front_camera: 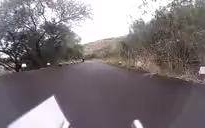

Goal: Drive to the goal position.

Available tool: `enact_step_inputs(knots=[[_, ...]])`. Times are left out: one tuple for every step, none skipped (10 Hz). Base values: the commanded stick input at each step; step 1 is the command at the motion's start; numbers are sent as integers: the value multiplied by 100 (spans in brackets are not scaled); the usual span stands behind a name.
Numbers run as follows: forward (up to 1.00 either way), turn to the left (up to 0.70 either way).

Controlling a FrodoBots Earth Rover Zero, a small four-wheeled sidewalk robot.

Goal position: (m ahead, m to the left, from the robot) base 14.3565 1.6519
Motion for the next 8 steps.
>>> enact_step_inputs(knots=[[100,0],[100,0],[100,0],[100,0],[100,0],[100,0],[100,0],[100,0]])
